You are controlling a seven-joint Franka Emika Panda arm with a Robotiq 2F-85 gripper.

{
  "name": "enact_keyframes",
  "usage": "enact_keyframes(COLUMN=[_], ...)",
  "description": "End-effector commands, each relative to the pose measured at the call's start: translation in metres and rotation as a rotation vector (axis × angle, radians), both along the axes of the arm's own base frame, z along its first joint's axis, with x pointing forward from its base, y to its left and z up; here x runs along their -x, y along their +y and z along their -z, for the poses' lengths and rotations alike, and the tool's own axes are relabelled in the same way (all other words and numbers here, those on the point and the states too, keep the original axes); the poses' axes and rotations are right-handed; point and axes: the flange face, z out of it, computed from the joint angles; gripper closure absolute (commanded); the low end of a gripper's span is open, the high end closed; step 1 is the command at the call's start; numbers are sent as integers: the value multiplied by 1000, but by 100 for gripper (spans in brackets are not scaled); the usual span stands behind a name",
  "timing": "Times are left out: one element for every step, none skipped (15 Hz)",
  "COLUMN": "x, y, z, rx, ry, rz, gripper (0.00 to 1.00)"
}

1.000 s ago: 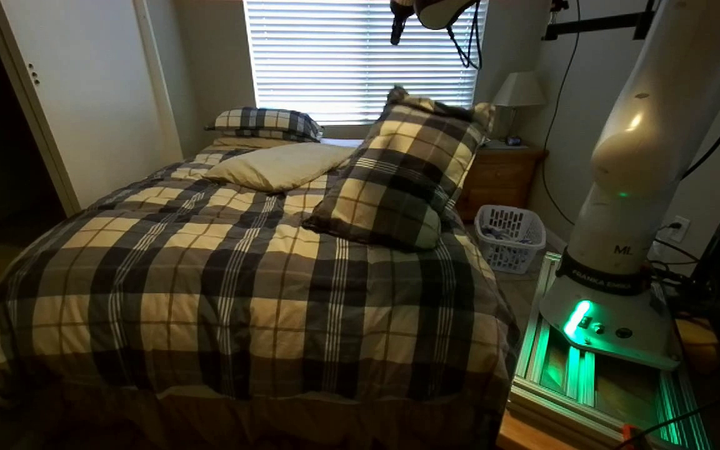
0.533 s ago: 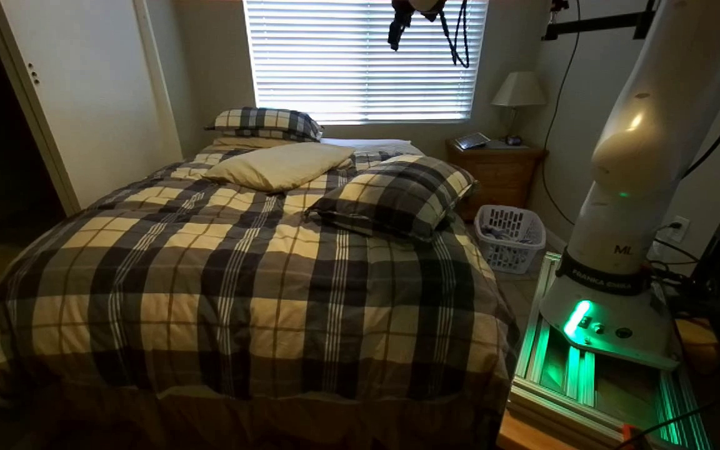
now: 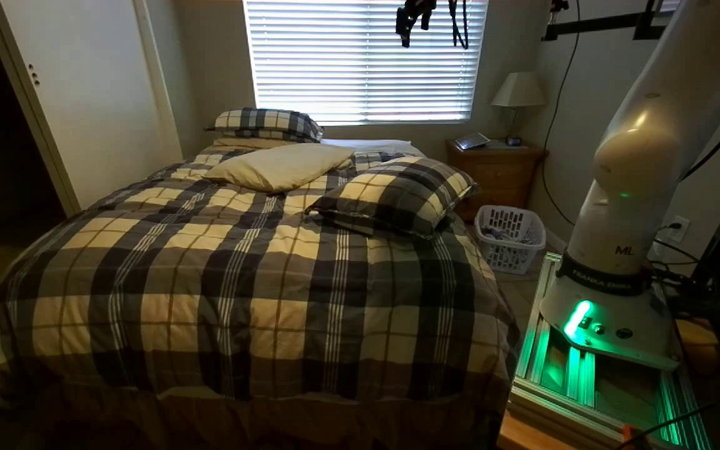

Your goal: Flip the pillow forward

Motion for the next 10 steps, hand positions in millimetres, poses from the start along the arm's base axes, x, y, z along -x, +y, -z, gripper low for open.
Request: enact_keyframes(x=[25, 30, 34, 38, 41, 27, 30, 31, 32, 32], y=[5, 4, 3, 3, 2, 0, -1, -1, -1, -1], z=[-8, -8, -8, -8, -5, -9, -8, -7, -6, -6], rx=[-96, -116, -138, -154, -175, -121, -132, -138, -139, -141], ry=[-32, -36, -39, -46, -43, -30, -30, -31, -31, -32], rz=[97, 122, 143, 163, 172, 142, 151, 157, 160, 162], gripper=[0, 0, 0, 0, 0, 0, 0, 0, 0, 0])
